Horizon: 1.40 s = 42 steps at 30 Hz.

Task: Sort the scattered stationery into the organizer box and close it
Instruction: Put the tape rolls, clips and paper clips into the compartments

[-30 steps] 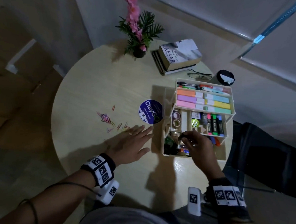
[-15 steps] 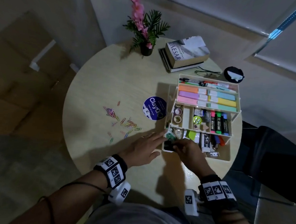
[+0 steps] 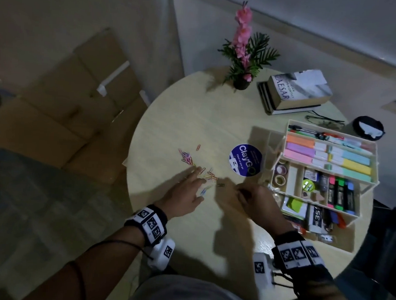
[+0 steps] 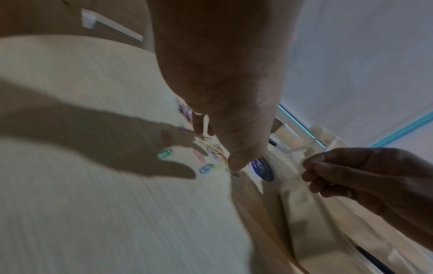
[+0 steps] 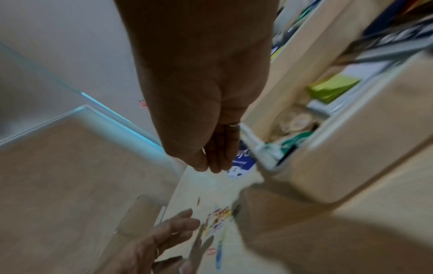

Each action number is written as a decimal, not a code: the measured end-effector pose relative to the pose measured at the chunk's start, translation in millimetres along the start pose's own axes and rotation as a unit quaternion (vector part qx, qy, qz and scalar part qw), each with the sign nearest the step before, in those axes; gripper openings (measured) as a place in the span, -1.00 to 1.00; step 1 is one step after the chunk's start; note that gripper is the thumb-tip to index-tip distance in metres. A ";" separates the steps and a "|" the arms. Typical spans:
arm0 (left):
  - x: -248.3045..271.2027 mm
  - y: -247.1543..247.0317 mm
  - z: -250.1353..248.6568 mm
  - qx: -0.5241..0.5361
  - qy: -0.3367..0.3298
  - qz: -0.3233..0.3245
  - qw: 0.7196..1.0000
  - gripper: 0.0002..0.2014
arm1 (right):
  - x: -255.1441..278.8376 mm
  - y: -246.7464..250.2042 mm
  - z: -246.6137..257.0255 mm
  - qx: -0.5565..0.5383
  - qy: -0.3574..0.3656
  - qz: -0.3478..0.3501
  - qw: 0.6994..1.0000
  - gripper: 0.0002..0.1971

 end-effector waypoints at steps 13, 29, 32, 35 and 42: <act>-36.6 49.8 119.1 -0.051 0.123 0.095 0.987 -0.16 | -50.4 -86.1 -25.1 -0.016 -0.218 -0.084 0.972 -0.25; -46.7 -3.7 80.8 -0.187 -0.142 0.078 0.969 -0.34 | -38.4 -111.1 56.9 0.031 0.006 -0.106 0.994 -0.58; -35.8 -1.9 72.8 -0.161 -0.194 0.049 0.966 -0.39 | -47.4 -113.5 57.8 0.070 -0.022 -0.084 0.994 -0.38; -31.1 14.2 76.0 -0.096 -0.149 0.021 0.984 -0.32 | -45.1 -125.8 54.3 0.150 -0.054 -0.012 0.987 -0.17; -37.3 23.4 77.2 -0.088 -0.142 0.034 0.985 -0.54 | -26.2 -125.4 59.9 0.138 0.017 -0.049 0.989 -0.50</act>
Point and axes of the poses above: each hand's wrist, its own x-axis away from the middle knuckle, its own y-axis out of the back of the hand, z = x × y, the point moved 5 cm from there along -x, towards the middle knuckle, and after that the axes turned 15 degrees about -y, right-handed, at the moved point
